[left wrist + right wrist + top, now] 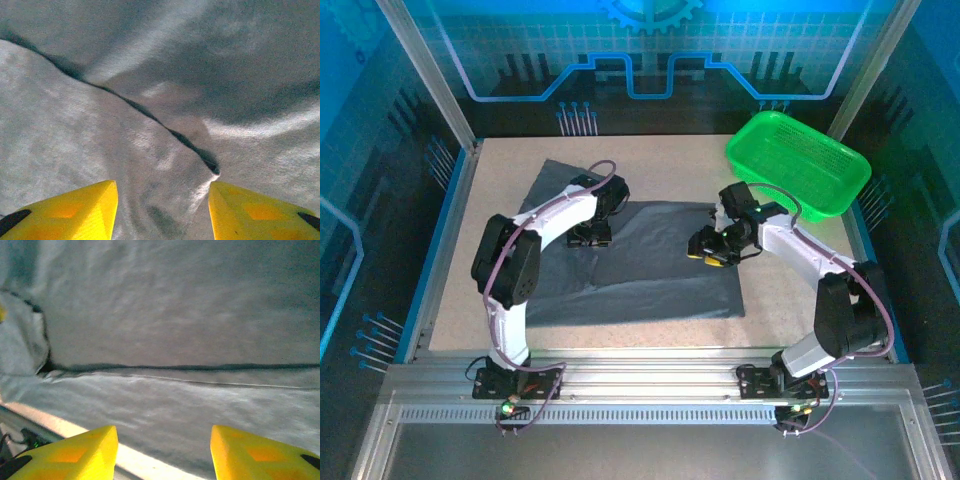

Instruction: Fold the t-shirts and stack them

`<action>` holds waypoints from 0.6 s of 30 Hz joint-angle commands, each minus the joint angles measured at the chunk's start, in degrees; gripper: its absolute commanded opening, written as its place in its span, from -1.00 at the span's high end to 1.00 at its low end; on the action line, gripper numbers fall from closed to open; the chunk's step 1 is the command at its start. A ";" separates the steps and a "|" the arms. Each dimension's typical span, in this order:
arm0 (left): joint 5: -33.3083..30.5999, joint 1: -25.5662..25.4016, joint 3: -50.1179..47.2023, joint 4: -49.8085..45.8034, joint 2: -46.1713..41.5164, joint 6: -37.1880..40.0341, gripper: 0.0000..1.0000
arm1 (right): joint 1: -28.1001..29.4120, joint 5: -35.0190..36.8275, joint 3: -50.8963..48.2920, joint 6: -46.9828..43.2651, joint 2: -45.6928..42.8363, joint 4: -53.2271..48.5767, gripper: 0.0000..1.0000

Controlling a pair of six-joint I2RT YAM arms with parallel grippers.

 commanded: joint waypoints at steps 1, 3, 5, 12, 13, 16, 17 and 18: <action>-0.61 2.92 -4.62 0.14 -9.07 -4.62 0.07 | -1.56 7.16 -2.38 1.10 -1.74 -2.20 0.04; 3.50 6.85 -9.64 2.03 -12.04 -6.65 0.15 | -2.03 8.80 -3.72 1.30 -1.66 -2.50 0.10; 8.11 11.50 -15.49 5.19 -14.36 -8.71 0.25 | -2.36 9.31 -4.92 1.06 -1.03 -2.42 0.13; 14.75 22.28 -25.78 12.54 -14.92 -12.93 0.35 | -2.46 16.95 -8.30 1.55 3.00 -5.36 0.25; 14.81 23.34 -26.57 12.54 -14.17 -13.56 0.35 | -2.54 17.84 -8.72 1.58 3.75 -6.01 0.26; 15.37 27.11 -30.12 12.96 -14.24 -16.43 0.35 | -2.22 16.81 -8.61 0.63 6.64 -7.39 0.27; 16.03 28.53 -31.89 13.98 -15.01 -17.18 0.35 | -1.53 16.30 -8.46 0.11 7.05 -7.43 0.27; 17.06 30.51 -33.85 15.38 -16.12 -17.93 0.35 | -0.62 16.18 -8.20 -0.31 7.34 -7.54 0.26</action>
